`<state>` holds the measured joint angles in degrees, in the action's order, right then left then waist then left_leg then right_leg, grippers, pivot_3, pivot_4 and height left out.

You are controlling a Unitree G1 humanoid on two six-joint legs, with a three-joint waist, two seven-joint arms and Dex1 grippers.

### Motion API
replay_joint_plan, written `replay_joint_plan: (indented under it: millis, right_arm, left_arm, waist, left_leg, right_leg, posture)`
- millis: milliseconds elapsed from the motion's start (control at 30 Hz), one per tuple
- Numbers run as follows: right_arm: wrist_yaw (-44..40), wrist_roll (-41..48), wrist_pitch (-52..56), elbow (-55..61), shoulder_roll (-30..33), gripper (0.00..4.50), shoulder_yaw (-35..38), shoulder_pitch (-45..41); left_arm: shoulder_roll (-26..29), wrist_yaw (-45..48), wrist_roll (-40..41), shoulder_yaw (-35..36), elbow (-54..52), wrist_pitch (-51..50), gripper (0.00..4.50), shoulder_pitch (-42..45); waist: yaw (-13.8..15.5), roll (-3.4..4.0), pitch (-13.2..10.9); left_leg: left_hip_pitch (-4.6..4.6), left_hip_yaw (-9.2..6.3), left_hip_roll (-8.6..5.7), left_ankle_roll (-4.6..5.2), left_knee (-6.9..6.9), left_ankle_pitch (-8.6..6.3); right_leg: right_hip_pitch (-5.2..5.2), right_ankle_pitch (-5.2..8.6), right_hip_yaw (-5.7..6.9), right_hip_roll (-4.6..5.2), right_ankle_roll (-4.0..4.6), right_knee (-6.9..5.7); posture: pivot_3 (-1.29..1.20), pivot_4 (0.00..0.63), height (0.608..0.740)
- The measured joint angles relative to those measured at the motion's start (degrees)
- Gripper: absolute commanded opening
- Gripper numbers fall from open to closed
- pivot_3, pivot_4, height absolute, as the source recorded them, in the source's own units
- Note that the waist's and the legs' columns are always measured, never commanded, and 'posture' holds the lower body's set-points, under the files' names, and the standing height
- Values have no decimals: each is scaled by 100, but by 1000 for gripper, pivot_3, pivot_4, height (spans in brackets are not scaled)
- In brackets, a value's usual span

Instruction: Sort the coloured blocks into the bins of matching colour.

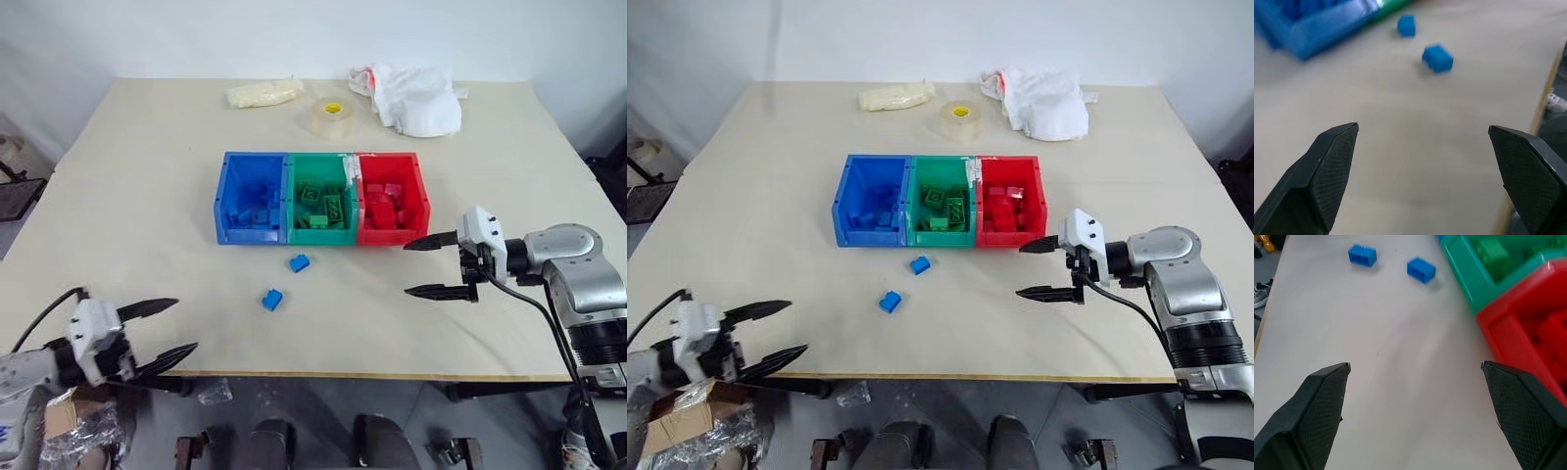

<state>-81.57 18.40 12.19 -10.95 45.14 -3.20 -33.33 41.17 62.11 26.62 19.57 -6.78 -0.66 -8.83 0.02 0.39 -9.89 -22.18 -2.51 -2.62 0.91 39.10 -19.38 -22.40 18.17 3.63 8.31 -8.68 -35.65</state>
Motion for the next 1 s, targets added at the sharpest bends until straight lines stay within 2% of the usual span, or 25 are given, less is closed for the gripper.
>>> replay_joint_plan:
  millis: [267, 433, 533, 800, 1000]
  right_arm:
    - [329, 52, 87, 356, -24, 4486, 138, 297]
    - [589, 115, 174, 657, -32, 4486, 198, 552]
    - [726, 130, 195, 775, -31, 4500, 237, 658]
    - [987, 244, 293, 1087, -29, 4500, 389, 961]
    - [1093, 250, 296, 1087, -29, 4500, 390, 988]
  left_arm:
    - [-548, -1043, -1046, -1555, -226, -541, 4500, 1272]
    - [-737, -1324, -1624, -2190, 273, -650, 4500, 1895]
    - [-733, -1270, -1768, -2351, 357, -558, 3945, 2063]
    - [-646, -1099, -1766, -2475, 440, -439, 1561, 2105]
    - [-694, -1513, -1753, -2155, 495, -613, 1534, 2171]
  waist:
    - [-4, -1, 0]
    - [-13, -1, 0]
    - [-6, 0, 0]
    - [7, 0, 0]
    - [-1, -1, 0]
  left_leg:
    - [0, 3, 0, 1, 2, 1]
    - [0, 7, 1, 2, 1, 1]
    - [1, 8, 3, 2, 2, 2]
    - [4, 6, 6, 2, 8, 2]
    - [2, 6, 10, 2, 8, 2]
  right_leg:
    - [-2, 0, 5, -8, -1, -22]
    - [-4, -1, 6, -13, -2, -23]
    - [0, -1, 5, -14, -2, -21]
    - [5, -1, 4, -14, -2, -21]
    - [1, -1, 4, -19, -2, -21]
  posture:
    - [0, 150, 740]
    - [0, 150, 740]
    - [0, 150, 740]
    - [0, 150, 740]
    - [0, 150, 740]
